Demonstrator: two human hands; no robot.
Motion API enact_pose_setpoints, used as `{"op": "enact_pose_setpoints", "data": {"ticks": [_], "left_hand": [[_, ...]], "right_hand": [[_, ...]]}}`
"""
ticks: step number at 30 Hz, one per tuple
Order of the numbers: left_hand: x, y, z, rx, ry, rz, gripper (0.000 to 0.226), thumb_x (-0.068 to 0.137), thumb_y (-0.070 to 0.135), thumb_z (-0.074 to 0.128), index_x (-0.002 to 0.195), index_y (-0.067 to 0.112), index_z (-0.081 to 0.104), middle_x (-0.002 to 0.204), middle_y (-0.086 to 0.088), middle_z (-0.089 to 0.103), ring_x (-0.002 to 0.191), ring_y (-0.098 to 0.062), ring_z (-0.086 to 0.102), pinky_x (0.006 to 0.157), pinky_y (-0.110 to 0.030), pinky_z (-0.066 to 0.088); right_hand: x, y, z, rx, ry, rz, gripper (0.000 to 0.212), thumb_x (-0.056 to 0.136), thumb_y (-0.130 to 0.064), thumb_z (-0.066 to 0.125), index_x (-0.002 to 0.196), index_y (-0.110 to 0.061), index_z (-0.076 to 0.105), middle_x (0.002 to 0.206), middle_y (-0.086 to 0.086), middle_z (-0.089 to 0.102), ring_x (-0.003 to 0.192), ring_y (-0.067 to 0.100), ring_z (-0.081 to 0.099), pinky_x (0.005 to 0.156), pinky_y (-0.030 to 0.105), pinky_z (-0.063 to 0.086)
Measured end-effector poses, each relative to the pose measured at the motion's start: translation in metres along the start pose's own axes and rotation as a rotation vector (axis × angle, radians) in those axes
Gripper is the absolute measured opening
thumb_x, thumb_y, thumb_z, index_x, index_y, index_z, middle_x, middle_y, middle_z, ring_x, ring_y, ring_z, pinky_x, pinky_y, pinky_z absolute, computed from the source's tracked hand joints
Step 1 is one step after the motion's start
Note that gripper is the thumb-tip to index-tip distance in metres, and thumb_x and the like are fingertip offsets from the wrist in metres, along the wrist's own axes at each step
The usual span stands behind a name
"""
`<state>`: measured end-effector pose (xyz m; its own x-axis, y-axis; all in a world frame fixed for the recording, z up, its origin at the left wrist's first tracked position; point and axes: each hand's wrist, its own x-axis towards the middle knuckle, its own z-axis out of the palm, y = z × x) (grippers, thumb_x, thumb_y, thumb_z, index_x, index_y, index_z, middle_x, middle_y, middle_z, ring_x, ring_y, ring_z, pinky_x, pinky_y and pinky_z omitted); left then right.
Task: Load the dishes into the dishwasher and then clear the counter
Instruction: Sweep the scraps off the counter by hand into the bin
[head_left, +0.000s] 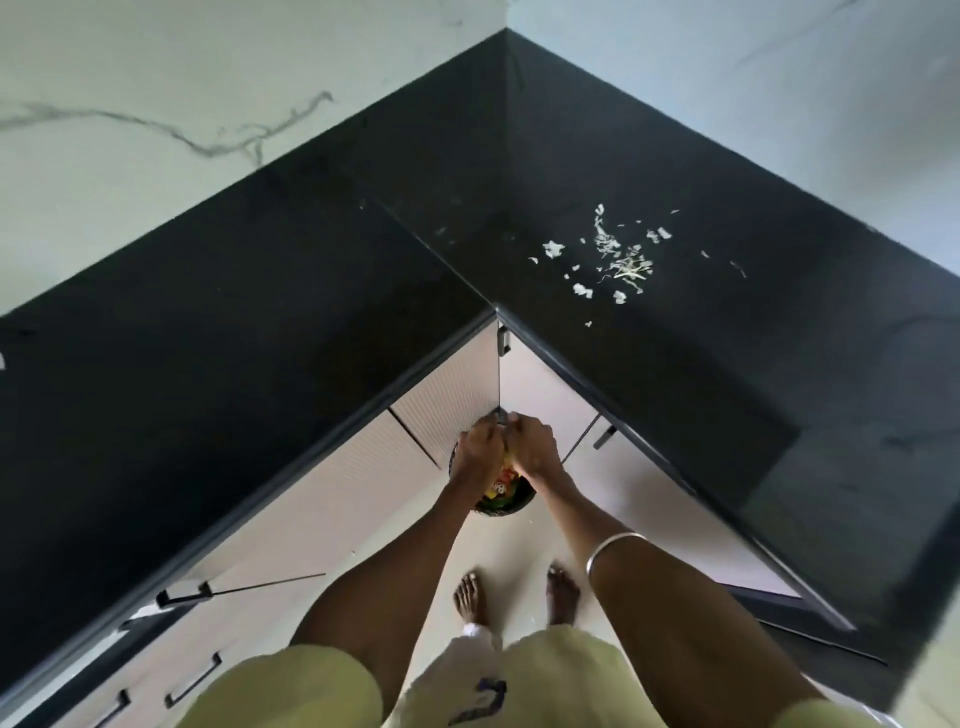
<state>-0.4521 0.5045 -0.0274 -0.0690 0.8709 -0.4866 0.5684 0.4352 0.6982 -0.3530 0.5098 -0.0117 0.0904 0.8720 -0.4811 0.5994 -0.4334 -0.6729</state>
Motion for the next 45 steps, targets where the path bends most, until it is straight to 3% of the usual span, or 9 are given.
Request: {"op": "enact_pose_setpoints", "data": {"ticks": [7, 12, 15, 19, 22, 26, 34, 42, 45], "left_hand": [[0.013, 0.03, -0.029, 0.136, -0.015, 0.194, 0.046, 0.105, 0.032, 0.027, 0.148, 0.02, 0.039, 0.157, -0.005, 0.034, 0.143, -0.03, 0.029, 0.115, -0.046, 0.024], [0.038, 0.054, -0.043, 0.131, -0.049, 0.368, 0.058, 0.093, 0.046, 0.023, 0.142, 0.024, 0.045, 0.151, -0.002, 0.044, 0.141, -0.022, 0.038, 0.114, -0.05, 0.034], [0.049, 0.083, -0.045, 0.065, -0.066, 0.438, 0.052, 0.098, 0.035, 0.031, 0.144, 0.017, 0.046, 0.15, -0.005, 0.045, 0.141, -0.02, 0.038, 0.116, -0.046, 0.032], [0.062, 0.121, -0.035, -0.148, -0.075, 0.388, 0.044, 0.105, 0.024, 0.037, 0.147, 0.012, 0.041, 0.152, -0.01, 0.04, 0.143, -0.021, 0.034, 0.118, -0.035, 0.028], [0.081, 0.139, -0.026, -0.269, -0.04, 0.388, 0.046, 0.104, 0.031, 0.036, 0.145, 0.011, 0.043, 0.146, -0.014, 0.048, 0.139, -0.023, 0.04, 0.117, -0.041, 0.031], [0.113, 0.164, -0.019, -0.346, 0.052, 0.44, 0.045, 0.105, 0.026, 0.036, 0.146, 0.008, 0.041, 0.146, -0.009, 0.049, 0.14, -0.014, 0.038, 0.116, -0.028, 0.03], [0.175, 0.185, -0.005, -0.461, 0.264, 0.32, 0.044, 0.105, 0.023, 0.041, 0.143, 0.003, 0.043, 0.147, -0.015, 0.046, 0.144, -0.019, 0.031, 0.12, -0.037, 0.026], [0.2, 0.212, 0.032, -0.436, 0.19, 0.337, 0.044, 0.104, 0.024, 0.043, 0.145, 0.009, 0.042, 0.151, -0.012, 0.041, 0.147, -0.016, 0.024, 0.123, -0.038, 0.018], [0.203, 0.226, 0.034, -0.483, 0.159, 0.383, 0.043, 0.104, 0.021, 0.043, 0.145, 0.007, 0.042, 0.15, -0.012, 0.042, 0.144, -0.013, 0.028, 0.116, -0.023, 0.028]], "right_hand": [[0.013, -0.028, -0.024, -0.166, 0.134, -0.142, 0.037, 0.104, -0.027, 0.032, 0.11, -0.008, 0.064, 0.107, 0.013, 0.071, 0.097, 0.031, 0.068, 0.082, 0.037, 0.053], [0.018, -0.036, -0.041, -0.13, 0.345, -0.231, 0.032, 0.102, -0.028, 0.044, 0.121, -0.014, 0.066, 0.111, 0.008, 0.072, 0.1, 0.026, 0.068, 0.085, 0.034, 0.053], [0.022, -0.036, -0.058, -0.095, 0.454, -0.28, 0.029, 0.097, -0.023, 0.048, 0.12, -0.017, 0.065, 0.105, 0.006, 0.073, 0.093, 0.025, 0.07, 0.08, 0.034, 0.057], [0.034, -0.019, -0.082, -0.091, 0.537, -0.271, 0.041, 0.097, -0.017, 0.049, 0.137, -0.014, 0.053, 0.138, 0.006, 0.058, 0.121, 0.022, 0.06, 0.099, 0.035, 0.051], [0.049, -0.001, -0.099, -0.175, 0.596, -0.251, 0.06, 0.099, -0.028, 0.049, 0.153, -0.016, 0.027, 0.161, 0.004, 0.025, 0.145, 0.02, 0.031, 0.114, 0.037, 0.036], [0.083, 0.014, -0.124, -0.373, 0.51, -0.277, 0.095, 0.092, -0.056, 0.049, 0.156, -0.016, -0.008, 0.165, 0.001, -0.008, 0.151, 0.02, -0.011, 0.123, 0.039, 0.0], [0.144, 0.029, -0.175, -0.545, 0.394, -0.327, 0.102, 0.089, -0.078, 0.032, 0.155, -0.017, -0.017, 0.164, -0.002, -0.016, 0.151, 0.017, -0.015, 0.124, 0.045, 0.004], [0.192, 0.014, -0.211, -0.497, 0.38, -0.246, 0.099, 0.089, -0.075, 0.032, 0.155, -0.018, -0.014, 0.163, -0.003, -0.019, 0.15, 0.016, -0.016, 0.124, 0.044, 0.003], [0.194, 0.024, -0.232, -0.436, 0.445, -0.275, 0.092, 0.094, -0.065, 0.038, 0.156, -0.018, -0.01, 0.164, -0.001, -0.014, 0.151, 0.017, -0.014, 0.123, 0.039, -0.001]]}}
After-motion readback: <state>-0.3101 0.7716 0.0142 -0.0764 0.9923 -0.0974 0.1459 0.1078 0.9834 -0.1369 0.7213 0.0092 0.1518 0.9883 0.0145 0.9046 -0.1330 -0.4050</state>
